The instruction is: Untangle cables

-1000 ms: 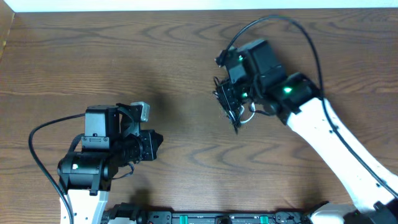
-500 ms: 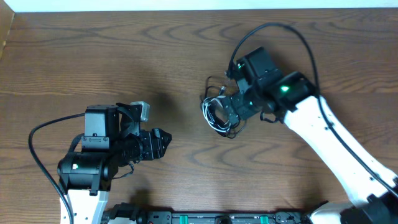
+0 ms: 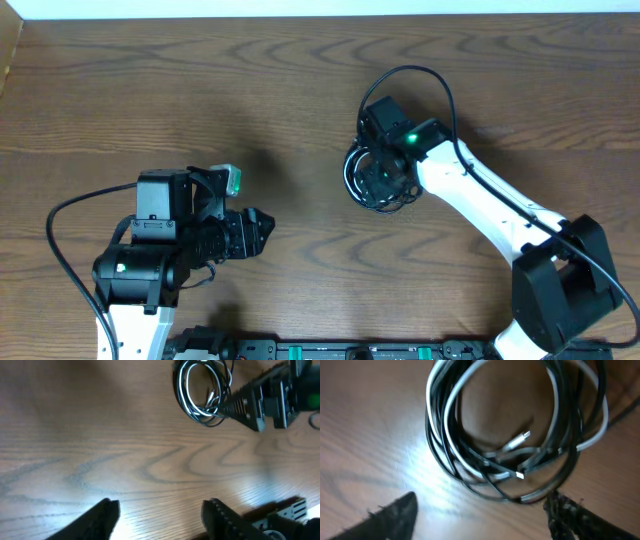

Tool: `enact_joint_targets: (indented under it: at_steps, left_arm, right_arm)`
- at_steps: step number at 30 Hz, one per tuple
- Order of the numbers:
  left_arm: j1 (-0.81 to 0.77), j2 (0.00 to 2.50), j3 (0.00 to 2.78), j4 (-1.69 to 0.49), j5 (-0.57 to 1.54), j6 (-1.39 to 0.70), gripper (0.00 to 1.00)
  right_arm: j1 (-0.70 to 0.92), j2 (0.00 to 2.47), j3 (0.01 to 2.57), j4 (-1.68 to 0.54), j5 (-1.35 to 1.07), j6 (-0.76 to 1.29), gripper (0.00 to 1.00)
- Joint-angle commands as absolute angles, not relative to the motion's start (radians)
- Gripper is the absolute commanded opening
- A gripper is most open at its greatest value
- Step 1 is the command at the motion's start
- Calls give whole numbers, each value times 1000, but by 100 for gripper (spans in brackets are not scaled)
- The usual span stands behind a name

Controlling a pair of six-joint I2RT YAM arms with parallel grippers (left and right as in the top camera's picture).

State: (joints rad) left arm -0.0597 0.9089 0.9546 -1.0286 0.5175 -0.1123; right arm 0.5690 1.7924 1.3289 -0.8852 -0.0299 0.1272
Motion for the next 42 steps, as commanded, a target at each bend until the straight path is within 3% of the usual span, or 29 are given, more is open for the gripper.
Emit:
enact_joint_targets:
  at_steps: [1,12,26,36,40,41,42]
  left_arm:
    - [-58,910,949,-1039,516,-109,50]
    - [-58,910,949,-1042,515,-109,50]
    - [-58,910,949,-1076,564,-112,49]
    - [-58,910,949,-1072,481,-86,50]
    - [-58,910,949,-1072,481,-86,49]
    - [-58,910,949,-1072,481,-86,49]
    - [-58,910,949,-1072,481,-86,49]
  right_arm:
    - [571,1834,1327,-849,-37,133,68]
    - [611,1925,1327,-837,-223,-84,83]
    - [648,1927,1319,-807,-220,-72,75]
    - [649,1927,1203,-626,-136,-73,71]
    - [649,1927,1185,-613,-139,-72,57]
    - [649,1927,1185,-614,-141,-71,47]
    - [649,1927,1185,-614,-143,-53,23]
